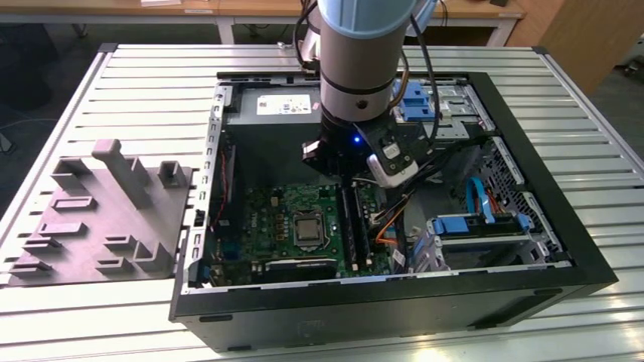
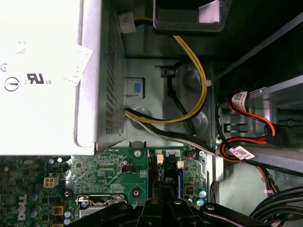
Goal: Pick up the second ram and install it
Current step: 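Press down the second ram until it locks into place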
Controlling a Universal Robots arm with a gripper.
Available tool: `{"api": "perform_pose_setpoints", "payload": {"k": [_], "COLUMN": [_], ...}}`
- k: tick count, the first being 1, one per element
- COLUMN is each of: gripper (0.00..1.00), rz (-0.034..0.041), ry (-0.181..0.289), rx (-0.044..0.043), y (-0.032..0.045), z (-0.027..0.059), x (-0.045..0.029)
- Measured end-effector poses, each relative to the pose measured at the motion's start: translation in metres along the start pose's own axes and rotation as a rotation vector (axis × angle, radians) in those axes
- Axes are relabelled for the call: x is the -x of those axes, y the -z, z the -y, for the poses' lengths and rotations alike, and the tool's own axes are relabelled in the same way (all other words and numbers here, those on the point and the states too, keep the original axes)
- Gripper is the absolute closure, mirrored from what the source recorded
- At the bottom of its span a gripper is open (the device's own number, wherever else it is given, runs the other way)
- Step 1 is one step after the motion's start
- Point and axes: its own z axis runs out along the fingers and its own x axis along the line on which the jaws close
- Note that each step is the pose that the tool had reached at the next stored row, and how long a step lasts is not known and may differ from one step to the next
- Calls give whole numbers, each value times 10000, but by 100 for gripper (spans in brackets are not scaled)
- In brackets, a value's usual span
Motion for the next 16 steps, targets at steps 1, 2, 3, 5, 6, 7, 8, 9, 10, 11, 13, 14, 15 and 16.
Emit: {"api": "perform_pose_setpoints", "payload": {"k": [1,2,3,5,6,7,8,9,10,11,13,14,15,16], "gripper": [90,90,90,90,90,90,90,90,90,90,90,90,90,90], "rz": [0,0,0,0,1,-1,0,1,0,0,-1,-2,-5,-8], "ry": [0,-1,-1,-1,-1,-2,-2,-1,-1,-1,-2,-2,-1,-2], "rx": [0,-1,-1,0,1,-3,-1,1,-1,-1,-1,-2,-1,-1], "y": [0,0,1,-3,-10,-14,-18,-20,-20,-20,-20,-20,-20,-20], "z": [0,0,-1,-2,-3,-8,-13,-16,-15,-15,-16,-16,-16,-16], "x": [0,-1,0,0,-1,-2,-2,-1,-2,-2,0,2,6,9]}}
